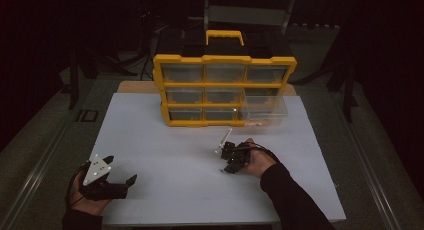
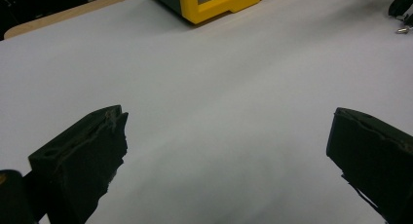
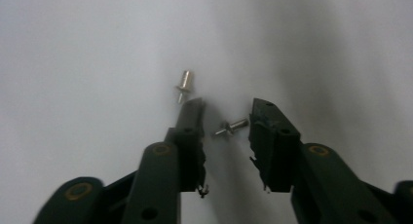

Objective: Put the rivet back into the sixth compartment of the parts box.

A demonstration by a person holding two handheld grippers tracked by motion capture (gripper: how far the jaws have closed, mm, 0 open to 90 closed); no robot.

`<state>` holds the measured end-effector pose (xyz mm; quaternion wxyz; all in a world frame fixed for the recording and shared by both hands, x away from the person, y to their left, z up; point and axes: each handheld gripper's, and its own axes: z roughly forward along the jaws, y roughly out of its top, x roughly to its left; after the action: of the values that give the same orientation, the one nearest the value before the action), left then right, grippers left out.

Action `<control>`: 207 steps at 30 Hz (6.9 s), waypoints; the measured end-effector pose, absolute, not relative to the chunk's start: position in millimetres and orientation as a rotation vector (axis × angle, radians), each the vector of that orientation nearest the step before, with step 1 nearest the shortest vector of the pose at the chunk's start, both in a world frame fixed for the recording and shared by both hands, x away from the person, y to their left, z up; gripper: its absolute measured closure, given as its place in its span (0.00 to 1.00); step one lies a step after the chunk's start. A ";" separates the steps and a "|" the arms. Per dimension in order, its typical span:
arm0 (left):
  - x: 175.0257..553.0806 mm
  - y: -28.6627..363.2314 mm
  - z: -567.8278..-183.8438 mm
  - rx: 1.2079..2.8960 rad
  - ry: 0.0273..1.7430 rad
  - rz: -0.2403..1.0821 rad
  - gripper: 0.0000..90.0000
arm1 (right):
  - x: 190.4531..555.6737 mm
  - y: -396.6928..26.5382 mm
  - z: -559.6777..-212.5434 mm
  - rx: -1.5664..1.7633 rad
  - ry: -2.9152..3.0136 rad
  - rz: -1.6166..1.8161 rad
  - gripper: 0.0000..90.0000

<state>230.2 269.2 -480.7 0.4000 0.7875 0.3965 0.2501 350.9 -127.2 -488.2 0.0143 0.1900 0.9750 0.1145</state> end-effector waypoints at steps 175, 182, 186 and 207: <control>230.8 269.9 -481.5 1.997 1.015 0.633 0.02 | 365.1 -129.3 -332.1 0.571 2.592 0.893 0.19; 230.8 269.7 -481.5 1.998 1.016 0.633 0.02 | 356.9 -122.7 -343.4 0.548 2.619 0.891 0.20; 230.9 269.8 -481.5 1.999 1.014 0.635 0.02 | 352.3 -118.7 -351.8 0.532 2.636 0.888 0.20; 230.7 269.7 -481.4 1.997 1.013 0.634 0.02 | 340.4 -110.8 -402.2 0.523 2.759 0.768 0.22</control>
<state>230.7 269.7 -481.4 0.3959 0.7880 0.3999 0.2500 340.4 -110.8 -402.2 0.1150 0.1785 0.9414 0.2622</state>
